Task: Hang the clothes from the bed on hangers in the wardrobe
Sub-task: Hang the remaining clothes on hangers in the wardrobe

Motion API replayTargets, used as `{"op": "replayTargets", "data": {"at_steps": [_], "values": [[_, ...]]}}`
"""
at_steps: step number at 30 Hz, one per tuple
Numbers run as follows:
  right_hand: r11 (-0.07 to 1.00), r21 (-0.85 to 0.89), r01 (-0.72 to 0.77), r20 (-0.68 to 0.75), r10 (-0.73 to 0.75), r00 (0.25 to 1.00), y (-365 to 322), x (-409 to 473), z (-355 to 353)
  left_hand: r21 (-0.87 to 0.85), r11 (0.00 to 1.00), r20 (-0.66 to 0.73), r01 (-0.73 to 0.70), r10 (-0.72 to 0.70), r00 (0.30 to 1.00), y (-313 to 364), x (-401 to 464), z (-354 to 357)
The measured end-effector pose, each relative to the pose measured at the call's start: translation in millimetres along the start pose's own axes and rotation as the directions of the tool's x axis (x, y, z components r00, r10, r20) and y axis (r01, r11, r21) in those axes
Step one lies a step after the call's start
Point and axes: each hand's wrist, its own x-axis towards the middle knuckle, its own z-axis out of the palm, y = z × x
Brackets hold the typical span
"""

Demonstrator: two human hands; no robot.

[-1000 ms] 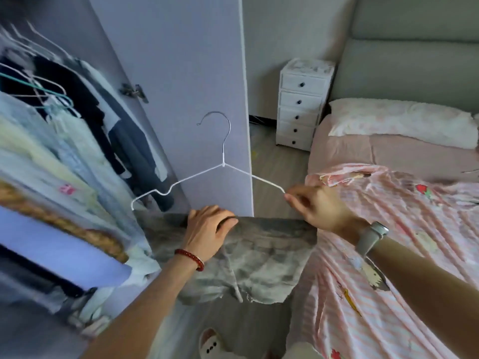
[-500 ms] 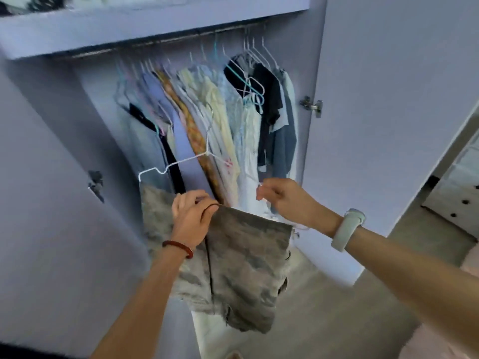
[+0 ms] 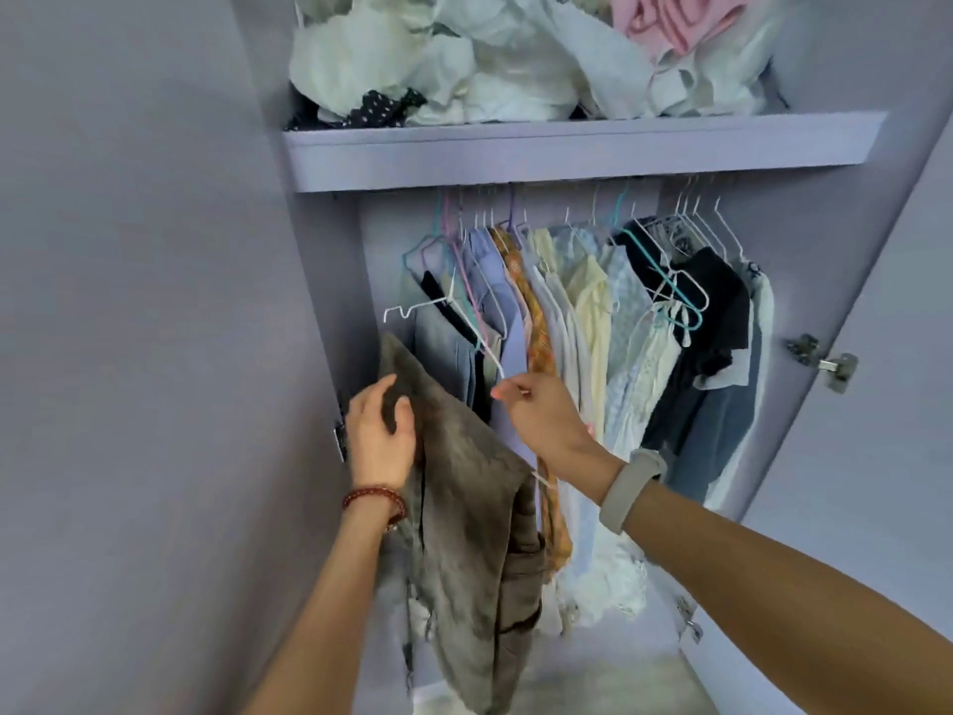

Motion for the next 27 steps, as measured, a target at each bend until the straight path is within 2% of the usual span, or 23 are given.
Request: {"op": "replayTargets", "data": {"at_steps": [3,5,9,13,18,23,27], "values": [[0.999,-0.014,0.029,-0.032,-0.03,0.999,-2.7,35.6,23.2,-0.065,0.997,-0.174,-0.035,0.023,0.985,21.5,48.8,0.3],[1.0,0.0,0.021,-0.028,-0.021,0.999,-1.9,57.2,38.4,-0.068,0.992,-0.272,-0.107,0.085,0.959,39.9,81.3,0.0],[0.998,0.062,-0.011,-0.062,0.015,0.998,1.0,100.6,65.9,0.076,0.964,-0.343,-0.255,0.266,0.901,68.0,135.7,-4.8],[0.997,0.071,-0.04,-0.101,0.047,0.994,-13.4,145.7,77.9,0.312,0.898,-0.257,-0.31,0.394,0.882,76.6,177.5,-9.6],[0.998,0.06,-0.019,-0.079,0.024,0.997,-27.6,203.6,89.2,0.624,0.727,-0.046,-0.285,0.399,0.916,74.6,211.6,2.3],[0.994,0.07,-0.083,-0.056,0.087,0.995,-36.9,251.6,101.4,0.641,0.716,-0.106,-0.278,0.44,0.892,62.1,219.2,13.6],[0.973,0.097,-0.211,-0.038,0.216,0.976,-25.3,271.3,111.5,0.674,0.681,-0.108,-0.285,0.473,0.875,57.4,223.1,8.9]]}}
